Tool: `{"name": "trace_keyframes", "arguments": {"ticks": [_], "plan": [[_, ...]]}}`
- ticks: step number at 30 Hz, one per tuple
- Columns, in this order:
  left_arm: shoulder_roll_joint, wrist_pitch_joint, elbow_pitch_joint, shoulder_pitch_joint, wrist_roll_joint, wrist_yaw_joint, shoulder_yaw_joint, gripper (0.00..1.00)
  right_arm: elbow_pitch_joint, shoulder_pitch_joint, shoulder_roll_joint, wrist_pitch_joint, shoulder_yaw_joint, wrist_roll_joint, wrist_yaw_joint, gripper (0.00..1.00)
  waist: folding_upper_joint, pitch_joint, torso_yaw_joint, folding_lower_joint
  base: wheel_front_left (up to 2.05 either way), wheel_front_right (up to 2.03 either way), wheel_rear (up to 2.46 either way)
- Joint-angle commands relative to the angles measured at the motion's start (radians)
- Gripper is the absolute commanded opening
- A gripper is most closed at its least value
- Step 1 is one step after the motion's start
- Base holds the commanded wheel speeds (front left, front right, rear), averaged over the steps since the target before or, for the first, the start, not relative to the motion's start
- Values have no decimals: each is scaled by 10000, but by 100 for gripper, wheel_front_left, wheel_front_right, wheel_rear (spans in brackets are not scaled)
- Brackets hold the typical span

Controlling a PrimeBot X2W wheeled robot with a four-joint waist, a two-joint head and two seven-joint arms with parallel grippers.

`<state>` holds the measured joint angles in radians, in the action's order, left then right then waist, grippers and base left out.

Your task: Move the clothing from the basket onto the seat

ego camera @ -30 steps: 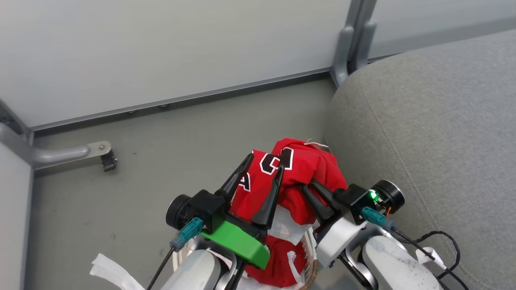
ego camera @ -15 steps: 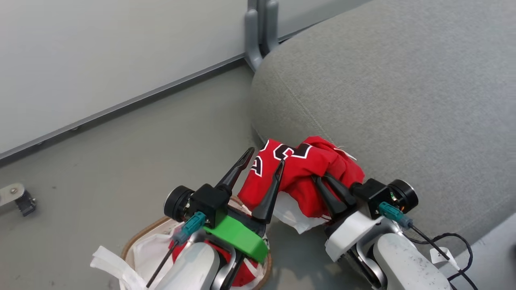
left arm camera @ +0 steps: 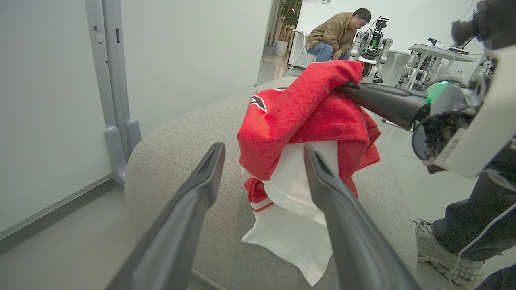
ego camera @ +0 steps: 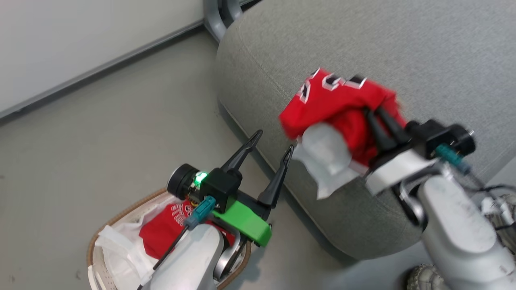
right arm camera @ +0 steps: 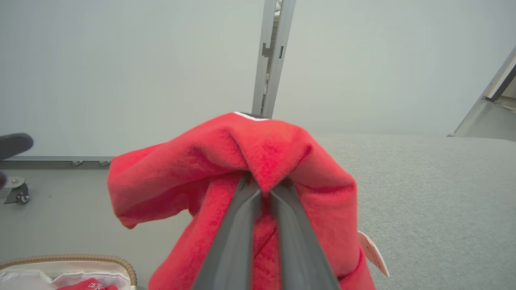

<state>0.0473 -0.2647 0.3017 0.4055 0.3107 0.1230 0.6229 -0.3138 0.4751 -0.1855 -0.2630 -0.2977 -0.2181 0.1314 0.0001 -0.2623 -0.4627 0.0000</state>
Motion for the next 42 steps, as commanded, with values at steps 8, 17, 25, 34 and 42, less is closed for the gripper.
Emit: {"name": "trace_keyframes", "arguments": {"ticks": [8, 17, 25, 34, 42], "plan": [[56, 5, 219, 960, -476, 60, 85, 100, -352, 2033, -850, -24, 1201, 114, -14, 0, -1, -2348, 1169, 0, 0, 0, 0], [53, 5, 150, 1820, -801, 73, 236, 100, -1035, 3789, -1688, -24, 2069, 398, -14, 0, -1, -3776, 1914, 0, 0, 0, 0], [50, 5, -199, 2357, -933, 75, 344, 100, -2081, 4749, -2358, -22, 3323, 1034, -14, 0, -1, -4561, 2586, 0, 0, 0, 0], [49, 5, -191, 2151, -874, -74, 22, 100, -3331, 4175, -2019, -22, 4544, 1724, -14, 100, -1, -4465, 2868, 0, 0, 0, 0], [50, 5, -76, 1379, -790, -20, -577, 100, -2254, 2217, -1138, -22, 4490, 1460, -14, 100, -1, -3230, 2739, 0, 0, 0, 0]]}}
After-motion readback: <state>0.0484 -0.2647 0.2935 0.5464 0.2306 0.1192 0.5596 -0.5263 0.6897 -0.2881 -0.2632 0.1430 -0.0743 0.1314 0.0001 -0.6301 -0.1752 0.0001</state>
